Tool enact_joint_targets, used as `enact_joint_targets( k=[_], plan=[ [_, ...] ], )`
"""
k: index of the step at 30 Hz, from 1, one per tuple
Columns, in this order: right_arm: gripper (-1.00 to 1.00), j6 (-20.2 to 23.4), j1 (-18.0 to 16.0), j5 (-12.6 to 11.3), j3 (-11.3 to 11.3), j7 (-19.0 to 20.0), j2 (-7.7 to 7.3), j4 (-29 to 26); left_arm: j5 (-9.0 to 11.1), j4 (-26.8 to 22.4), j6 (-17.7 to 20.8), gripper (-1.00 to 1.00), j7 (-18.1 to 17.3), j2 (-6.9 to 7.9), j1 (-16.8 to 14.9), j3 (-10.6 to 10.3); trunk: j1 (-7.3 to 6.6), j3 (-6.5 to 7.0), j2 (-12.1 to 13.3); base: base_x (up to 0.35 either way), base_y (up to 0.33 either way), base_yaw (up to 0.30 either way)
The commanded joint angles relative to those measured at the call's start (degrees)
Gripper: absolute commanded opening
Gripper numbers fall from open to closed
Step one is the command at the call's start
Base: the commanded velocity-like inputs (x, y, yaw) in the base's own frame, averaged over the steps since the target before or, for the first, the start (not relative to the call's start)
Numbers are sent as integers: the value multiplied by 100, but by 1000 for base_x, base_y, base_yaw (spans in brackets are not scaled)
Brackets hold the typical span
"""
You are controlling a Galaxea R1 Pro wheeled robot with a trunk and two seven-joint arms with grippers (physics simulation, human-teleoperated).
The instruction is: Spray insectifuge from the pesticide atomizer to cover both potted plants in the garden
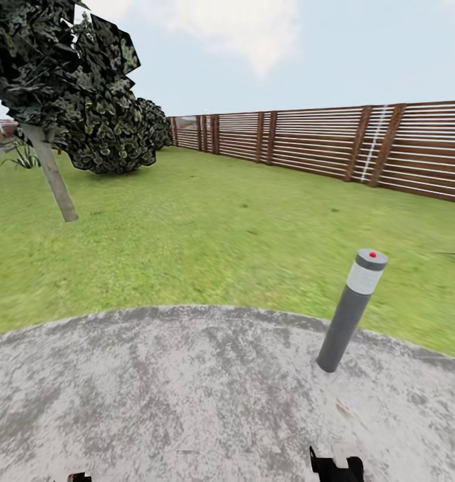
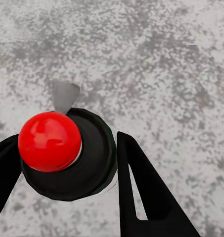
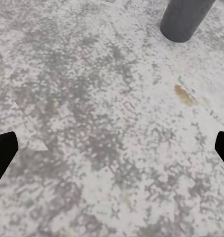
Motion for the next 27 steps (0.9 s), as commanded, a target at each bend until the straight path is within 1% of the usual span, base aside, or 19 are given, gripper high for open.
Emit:
enact_joint_targets(
  k=[1, 5, 12, 20, 27],
  plan=[
    [100, -16, -2, -35, 50, -23, -1, 2, -32, 3, -15, -100, -29, 1, -6, 50, 2, -5, -2, 338, 112, 278],
    [100, -13, -2, -35, 50, -23, -1, 2, -32, 3, -15, -100, -32, -2, -6, 48, 2, -5, -2, 338, 82, 278],
    [100, -14, -2, -35, 50, -23, -1, 2, -32, -2, -15, -100, -29, 0, -6, 52, 2, -5, -2, 334, 7, 278],
    [100, -11, -2, -35, 50, -23, -1, 2, -32, -3, -15, -100, -29, -13, -6, 34, 2, -5, -2, 62, 0, 278],
    [100, -15, -2, -35, 50, -23, -1, 2, -32, -3, -15, -100, -24, -15, -6, 44, 2, -5, -2, 295, 0, 278]
  ],
)
